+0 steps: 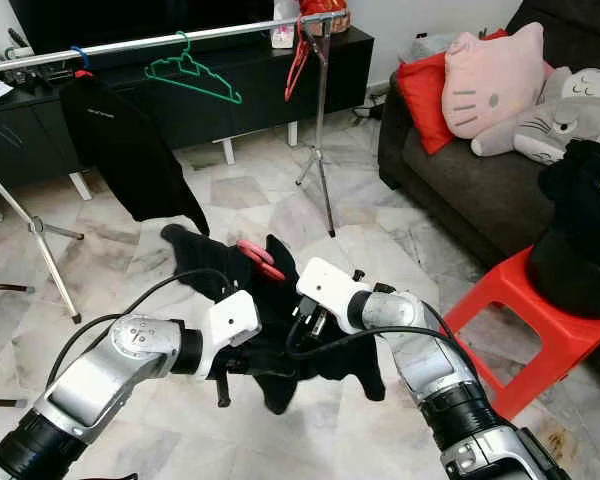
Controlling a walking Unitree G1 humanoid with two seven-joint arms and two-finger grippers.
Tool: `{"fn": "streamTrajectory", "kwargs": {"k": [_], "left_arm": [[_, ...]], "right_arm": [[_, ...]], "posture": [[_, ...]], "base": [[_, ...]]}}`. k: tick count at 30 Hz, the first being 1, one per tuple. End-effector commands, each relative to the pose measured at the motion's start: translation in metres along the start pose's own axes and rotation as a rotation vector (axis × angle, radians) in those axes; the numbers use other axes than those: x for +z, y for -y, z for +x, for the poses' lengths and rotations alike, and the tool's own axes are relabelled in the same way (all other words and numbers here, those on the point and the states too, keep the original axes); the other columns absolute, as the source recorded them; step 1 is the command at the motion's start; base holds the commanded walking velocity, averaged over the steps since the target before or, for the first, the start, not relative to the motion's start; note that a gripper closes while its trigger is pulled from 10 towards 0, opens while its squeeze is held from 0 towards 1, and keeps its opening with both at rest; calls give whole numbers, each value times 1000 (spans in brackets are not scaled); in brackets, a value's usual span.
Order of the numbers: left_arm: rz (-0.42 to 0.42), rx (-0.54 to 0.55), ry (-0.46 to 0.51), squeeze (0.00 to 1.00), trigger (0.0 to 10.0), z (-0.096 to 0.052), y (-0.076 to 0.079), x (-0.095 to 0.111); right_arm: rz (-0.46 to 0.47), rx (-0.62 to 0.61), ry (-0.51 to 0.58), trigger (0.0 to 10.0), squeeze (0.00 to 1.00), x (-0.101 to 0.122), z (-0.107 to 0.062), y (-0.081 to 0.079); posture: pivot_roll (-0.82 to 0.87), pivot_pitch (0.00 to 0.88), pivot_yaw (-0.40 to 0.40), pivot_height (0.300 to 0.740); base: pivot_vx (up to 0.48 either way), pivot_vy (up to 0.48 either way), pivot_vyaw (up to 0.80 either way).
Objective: Hang hanger
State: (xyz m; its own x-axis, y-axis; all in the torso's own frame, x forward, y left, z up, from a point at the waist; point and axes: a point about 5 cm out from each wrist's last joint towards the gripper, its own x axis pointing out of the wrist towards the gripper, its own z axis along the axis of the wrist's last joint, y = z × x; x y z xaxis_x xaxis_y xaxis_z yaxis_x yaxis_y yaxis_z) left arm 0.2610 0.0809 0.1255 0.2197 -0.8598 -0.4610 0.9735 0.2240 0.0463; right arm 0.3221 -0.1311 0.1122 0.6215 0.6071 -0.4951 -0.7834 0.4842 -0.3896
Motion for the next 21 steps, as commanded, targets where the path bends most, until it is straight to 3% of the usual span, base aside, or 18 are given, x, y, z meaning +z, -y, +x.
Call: {"fn": "streamTrajectory", "kwargs": {"k": [1, 6, 9, 15, 16, 21], "left_arm": [[18, -9, 3, 1000, 10000, -4, 2, 3], [7, -12, 10, 1000, 10000, -12, 1, 2], [-16, -19, -8, 1000, 10000, -37, -1, -7], [-25, -8, -14, 1000, 10000, -55, -4, -11], [-43, 16, 22, 1000, 10000, -68, -7, -8], [-55, 94, 113, 1000, 10000, -90, -18, 2]], "right_arm": [[-13, -14, 85, 0, 0, 13, -3, 7], [-40, 19, 100, 0, 0, 12, -7, 8], [-110, 97, 114, 0, 0, 4, -18, 11], [-147, 168, 140, 0, 0, -1, -26, 10], [-163, 193, 123, 0, 0, -8, -29, 12], [-191, 296, 121, 0, 0, -18, -35, 8]], "posture": [[-107, 36, -14, 740], [-107, 36, -14, 740], [-105, 45, -17, 740], [-97, 50, -21, 740], [-95, 50, -22, 740], [-81, 53, -28, 740]], "base": [[0, 0, 0], [0, 0, 0], [0, 0, 0], [0, 0, 0], [0, 0, 0], [0, 0, 0]]}}
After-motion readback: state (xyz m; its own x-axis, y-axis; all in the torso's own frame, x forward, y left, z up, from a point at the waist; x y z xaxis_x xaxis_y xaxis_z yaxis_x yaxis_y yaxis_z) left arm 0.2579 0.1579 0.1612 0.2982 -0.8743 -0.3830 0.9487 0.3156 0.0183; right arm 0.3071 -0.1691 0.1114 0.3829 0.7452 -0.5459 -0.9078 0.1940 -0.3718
